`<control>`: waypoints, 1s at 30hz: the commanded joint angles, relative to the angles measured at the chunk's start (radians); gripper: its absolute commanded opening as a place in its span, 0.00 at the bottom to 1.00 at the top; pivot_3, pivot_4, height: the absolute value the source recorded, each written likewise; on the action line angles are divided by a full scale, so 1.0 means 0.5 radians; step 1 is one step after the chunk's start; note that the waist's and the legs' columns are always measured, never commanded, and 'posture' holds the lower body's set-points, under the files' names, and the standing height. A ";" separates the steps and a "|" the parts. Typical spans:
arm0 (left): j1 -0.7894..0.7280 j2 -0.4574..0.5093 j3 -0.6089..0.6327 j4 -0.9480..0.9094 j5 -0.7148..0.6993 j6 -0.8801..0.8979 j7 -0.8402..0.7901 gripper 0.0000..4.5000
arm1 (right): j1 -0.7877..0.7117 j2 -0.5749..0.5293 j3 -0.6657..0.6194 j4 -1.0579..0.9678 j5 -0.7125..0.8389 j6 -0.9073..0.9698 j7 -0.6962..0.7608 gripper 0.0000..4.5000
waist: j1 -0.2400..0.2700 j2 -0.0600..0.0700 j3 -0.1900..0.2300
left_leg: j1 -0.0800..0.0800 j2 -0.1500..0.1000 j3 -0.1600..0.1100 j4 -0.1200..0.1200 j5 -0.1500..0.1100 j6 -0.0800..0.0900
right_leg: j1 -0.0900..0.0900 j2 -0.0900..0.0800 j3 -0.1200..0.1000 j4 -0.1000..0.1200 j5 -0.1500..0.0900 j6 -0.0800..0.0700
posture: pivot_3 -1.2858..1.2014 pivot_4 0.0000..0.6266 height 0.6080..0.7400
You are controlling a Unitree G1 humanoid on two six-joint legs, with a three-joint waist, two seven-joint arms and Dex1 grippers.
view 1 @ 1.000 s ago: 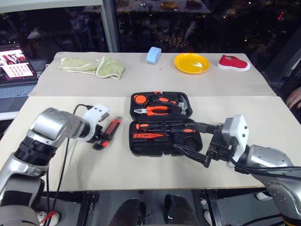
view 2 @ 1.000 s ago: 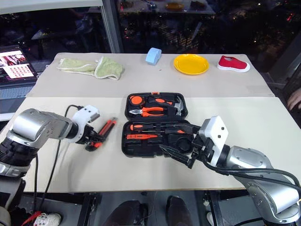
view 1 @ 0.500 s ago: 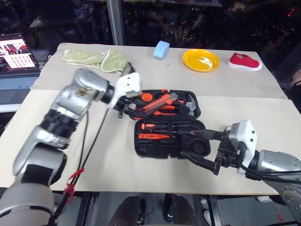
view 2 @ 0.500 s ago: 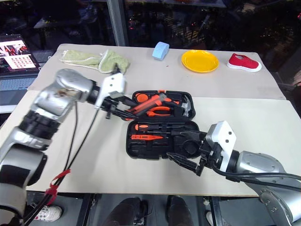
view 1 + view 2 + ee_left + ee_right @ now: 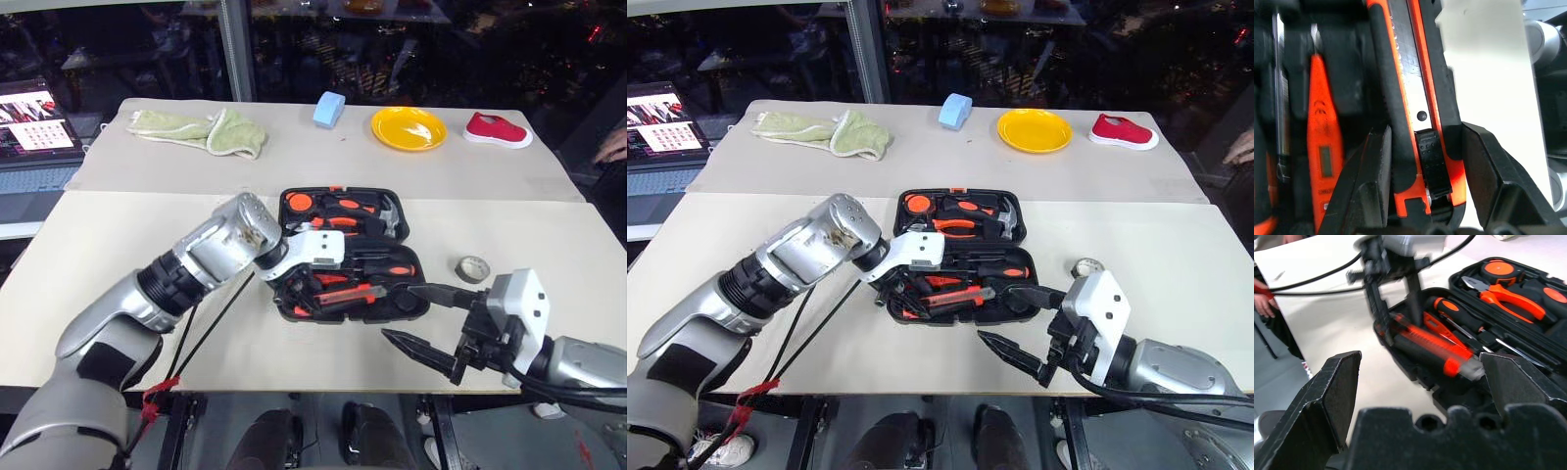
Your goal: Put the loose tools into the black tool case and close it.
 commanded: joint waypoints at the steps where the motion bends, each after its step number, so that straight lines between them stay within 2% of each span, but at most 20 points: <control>1: 0.022 0.039 -0.011 -0.128 0.037 -0.158 -0.043 0.37 | 0.007 -0.014 -0.058 -0.060 0.045 -0.002 -0.030 1.00 | 0.001 0.000 0.000 | 0.000 0.000 0.000 0.000 0.000 0.001 | 0.000 0.000 0.000 0.000 0.000 0.000 | 0.52 0.24 0.94; 4: 0.048 0.056 -0.038 -0.048 0.148 -0.427 -0.038 0.37 | -0.020 -0.025 -0.049 -0.040 0.047 -0.006 -0.036 1.00 | 0.002 0.001 0.000 | 0.000 0.000 0.000 -0.001 -0.002 0.003 | -0.002 0.000 0.000 -0.001 0.001 -0.001 | 0.52 0.24 0.94; 7: 0.057 0.043 -0.038 0.012 0.191 -0.541 -0.058 0.37 | -0.046 -0.022 -0.031 -0.025 0.048 -0.012 -0.049 1.00 | 0.005 0.001 -0.001 | -0.003 -0.001 0.000 -0.001 -0.002 0.002 | -0.004 0.000 0.000 -0.003 0.001 -0.001 | 0.52 0.24 0.94; 19: 0.028 -0.052 0.005 0.160 0.298 -0.647 -0.098 0.37 | -0.094 0.017 0.057 0.012 -0.013 -0.044 -0.062 1.00 | 0.023 0.004 -0.003 | 0.000 -0.001 0.000 0.000 -0.002 0.003 | 0.000 0.000 0.000 -0.002 0.001 -0.001 | 0.52 0.24 0.94; 21: 0.023 -0.056 0.063 0.150 0.245 -0.554 -0.119 0.59 | -0.095 0.027 0.070 0.011 -0.022 -0.047 -0.065 1.00 | 0.023 0.004 -0.003 | 0.000 -0.001 0.000 0.000 -0.002 0.003 | 0.000 0.000 0.000 -0.001 0.001 -0.001 | 0.52 0.24 0.94; 24: 0.011 -0.065 0.172 0.144 0.144 -0.404 -0.143 0.76 | -0.088 0.038 0.072 0.007 -0.028 -0.050 -0.063 1.00 | 0.021 0.004 -0.003 | -0.003 -0.001 0.000 0.001 -0.002 0.003 | -0.003 0.000 0.000 0.000 0.001 -0.001 | 0.52 0.24 0.94; 25: 0.016 -0.068 0.216 0.145 0.105 -0.373 -0.149 0.85 | -0.084 0.043 0.066 0.007 -0.026 -0.051 -0.060 1.00 | 0.021 0.004 -0.003 | -0.004 -0.001 0.000 0.001 -0.002 0.003 | -0.004 0.000 0.000 0.000 0.001 -0.001 | 0.52 0.24 0.94; 26: 0.024 -0.067 0.251 0.148 0.077 -0.355 -0.149 0.88 | -0.080 0.049 0.060 0.007 -0.022 -0.052 -0.057 1.00 | 0.021 0.004 -0.003 | -0.004 -0.001 0.000 0.001 -0.002 0.004 | -0.005 0.001 0.000 0.000 0.001 -0.001 | 0.52 0.24 0.94; 27: 0.038 -0.067 0.283 0.152 0.059 -0.357 -0.141 1.00 | -0.076 0.055 0.054 0.006 -0.013 -0.052 -0.055 1.00 | 0.021 0.004 -0.003 | -0.004 -0.001 0.000 0.001 -0.002 0.004 | -0.005 0.001 0.000 0.000 0.001 -0.001 | 0.52 0.24 0.94; 30: 0.089 -0.058 0.388 0.153 -0.008 -0.400 -0.128 1.00 | -0.065 0.059 0.035 0.000 0.012 -0.048 -0.048 1.00 | 0.021 0.004 -0.003 | -0.004 -0.001 0.000 0.001 -0.002 0.004 | -0.005 0.001 -0.001 -0.001 0.001 -0.001 | 0.52 0.24 0.94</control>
